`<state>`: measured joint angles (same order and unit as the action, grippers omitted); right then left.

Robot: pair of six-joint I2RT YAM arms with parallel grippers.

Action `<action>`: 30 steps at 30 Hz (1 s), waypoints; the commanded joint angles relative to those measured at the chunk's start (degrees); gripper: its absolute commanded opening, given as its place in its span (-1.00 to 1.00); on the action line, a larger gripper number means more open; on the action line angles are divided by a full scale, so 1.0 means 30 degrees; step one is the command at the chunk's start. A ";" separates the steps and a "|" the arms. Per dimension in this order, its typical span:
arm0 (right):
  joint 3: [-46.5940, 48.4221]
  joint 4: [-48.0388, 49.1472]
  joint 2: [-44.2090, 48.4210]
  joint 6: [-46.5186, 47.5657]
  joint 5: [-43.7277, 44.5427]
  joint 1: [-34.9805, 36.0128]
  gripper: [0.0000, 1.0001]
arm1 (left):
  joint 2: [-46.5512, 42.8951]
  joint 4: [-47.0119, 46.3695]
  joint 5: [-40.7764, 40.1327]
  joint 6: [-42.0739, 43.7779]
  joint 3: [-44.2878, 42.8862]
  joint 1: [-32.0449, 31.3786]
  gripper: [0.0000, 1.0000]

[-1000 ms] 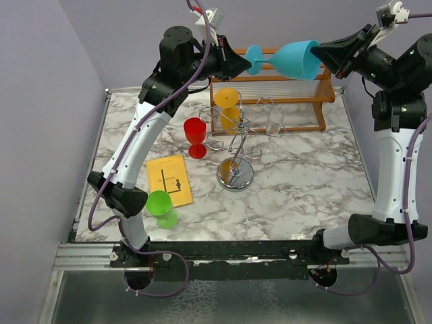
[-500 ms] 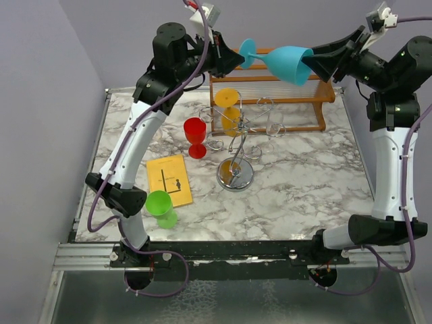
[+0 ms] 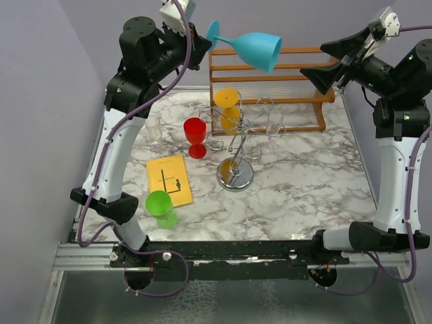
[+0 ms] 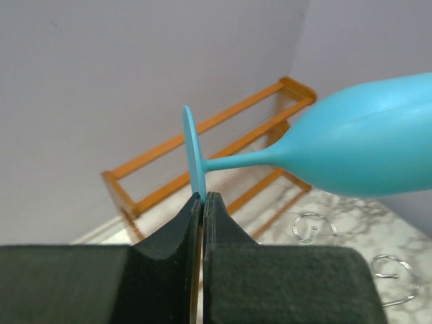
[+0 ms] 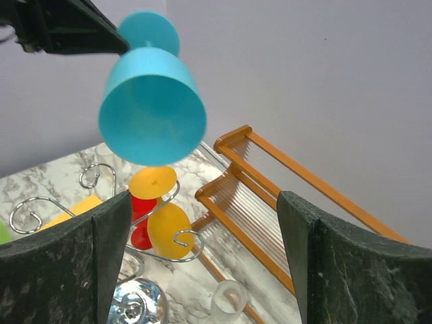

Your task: Place the wine glass upside down on the wine glass rack

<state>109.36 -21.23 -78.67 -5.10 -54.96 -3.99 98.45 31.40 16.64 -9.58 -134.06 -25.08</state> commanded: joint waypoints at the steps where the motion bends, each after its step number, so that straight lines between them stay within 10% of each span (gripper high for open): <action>1: 0.0770 -0.2209 0.0683 0.2497 0.1784 0.0099 0.76 | -0.1967 0.1158 -0.3250 0.5235 -0.1171 0.0003 -1.00; 16: -0.0822 -0.3736 0.1350 0.5205 0.3494 0.0099 0.84 | -0.5868 0.6392 -0.8033 1.8131 0.0322 0.0170 -1.00; 30: -0.2173 -0.3653 0.1853 0.5773 0.3858 0.0098 0.86 | -0.6917 1.3436 -0.4275 2.5407 0.2847 0.0860 -1.00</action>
<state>103.79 -32.51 -75.07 11.31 -44.95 -3.90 77.19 65.39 -2.04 57.76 -127.83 -22.72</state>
